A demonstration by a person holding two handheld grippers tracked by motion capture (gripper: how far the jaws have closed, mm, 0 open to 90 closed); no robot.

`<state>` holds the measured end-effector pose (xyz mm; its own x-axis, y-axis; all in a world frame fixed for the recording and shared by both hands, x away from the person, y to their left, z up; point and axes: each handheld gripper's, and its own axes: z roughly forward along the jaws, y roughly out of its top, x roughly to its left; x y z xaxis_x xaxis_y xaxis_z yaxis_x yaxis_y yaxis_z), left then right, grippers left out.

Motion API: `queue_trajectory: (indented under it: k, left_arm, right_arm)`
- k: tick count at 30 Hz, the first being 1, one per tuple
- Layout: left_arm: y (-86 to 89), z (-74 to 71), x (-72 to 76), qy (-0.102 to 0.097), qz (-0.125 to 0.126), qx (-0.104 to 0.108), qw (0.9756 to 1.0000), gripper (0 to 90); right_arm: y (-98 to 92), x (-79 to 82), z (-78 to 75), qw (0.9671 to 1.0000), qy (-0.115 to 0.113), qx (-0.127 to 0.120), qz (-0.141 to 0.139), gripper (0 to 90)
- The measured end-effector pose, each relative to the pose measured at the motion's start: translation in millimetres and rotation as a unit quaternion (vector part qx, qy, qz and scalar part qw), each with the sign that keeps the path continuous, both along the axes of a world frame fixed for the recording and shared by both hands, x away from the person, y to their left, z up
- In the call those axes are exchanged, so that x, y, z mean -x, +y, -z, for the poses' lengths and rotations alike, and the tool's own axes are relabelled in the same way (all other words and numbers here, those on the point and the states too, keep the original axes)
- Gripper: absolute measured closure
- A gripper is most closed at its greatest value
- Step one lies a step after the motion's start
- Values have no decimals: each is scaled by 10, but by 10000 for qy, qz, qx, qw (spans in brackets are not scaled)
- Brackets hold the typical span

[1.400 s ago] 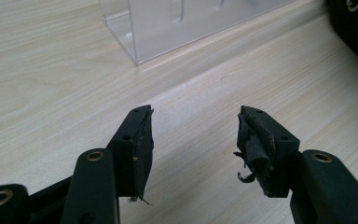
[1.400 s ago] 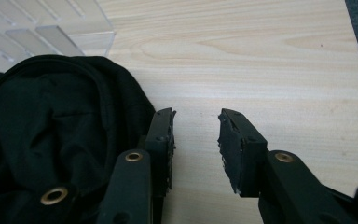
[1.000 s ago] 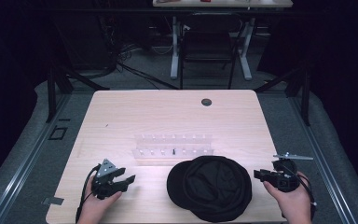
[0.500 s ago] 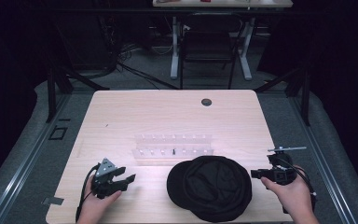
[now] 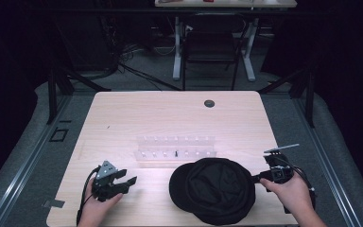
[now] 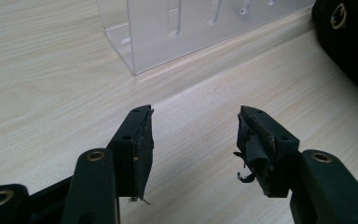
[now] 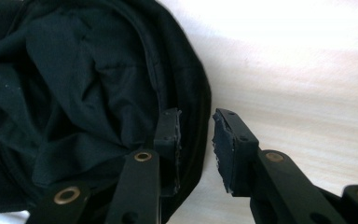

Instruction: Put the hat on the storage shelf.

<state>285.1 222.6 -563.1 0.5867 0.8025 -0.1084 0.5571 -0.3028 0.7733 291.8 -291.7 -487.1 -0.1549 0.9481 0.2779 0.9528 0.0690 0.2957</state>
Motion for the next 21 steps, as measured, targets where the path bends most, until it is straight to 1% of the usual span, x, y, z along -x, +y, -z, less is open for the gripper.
queue_trajectory:
  k: [1,3,4,5,6,8,9,10,12,15,17,18,19,21]
  left_arm:
    - [-5,6,-4,-28,-18,-4,10000,457]
    - [-2,12,-10,-23,8,28,10000,457]
    - [2,8,-9,-23,9,44,10000,457]
    - [2,8,-9,-23,9,44,10000,457]
    - [4,3,-5,-27,2,49,10000,457]
    - [3,1,-3,-26,5,53,10000,457]
    - [2,1,-3,-28,8,48,10000,457]
    - [0,-3,-1,-7,13,12,10000,457]
    - [-7,2,-2,-20,19,20,10000,457]
    - [-12,8,-5,-33,10,21,10000,457]
    - [-7,6,-5,-27,25,3,10000,457]
    - [-5,5,-4,-23,23,1,10000,457]
    - [-4,6,-4,-24,22,5,10000,457]
    - [-6,6,-2,-21,-1,3,10000,457]
  right_arm:
    - [1,-4,13,10000,36,-23,14,714]
    - [-4,-6,34,9999,75,-75,73,718]
    - [-20,-15,60,9997,162,-127,89,717]
    - [-20,-15,60,9997,162,-127,89,717]
    - [-34,-25,91,9994,256,-192,137,716]
    - [-43,-28,100,9994,269,-157,131,716]
    - [-42,-32,112,9992,281,-244,173,717]
    - [-43,-34,119,9991,275,-281,167,716]
    - [-37,-38,128,9991,323,-253,104,718]
    - [-15,-43,162,9987,418,-265,104,727]
    - [0,-51,187,9981,516,-320,135,744]
    - [-1,-54,192,9981,552,-268,99,748]
    - [3,-61,198,9979,587,-277,73,752]
    - [23,-72,223,9980,557,-268,149,761]
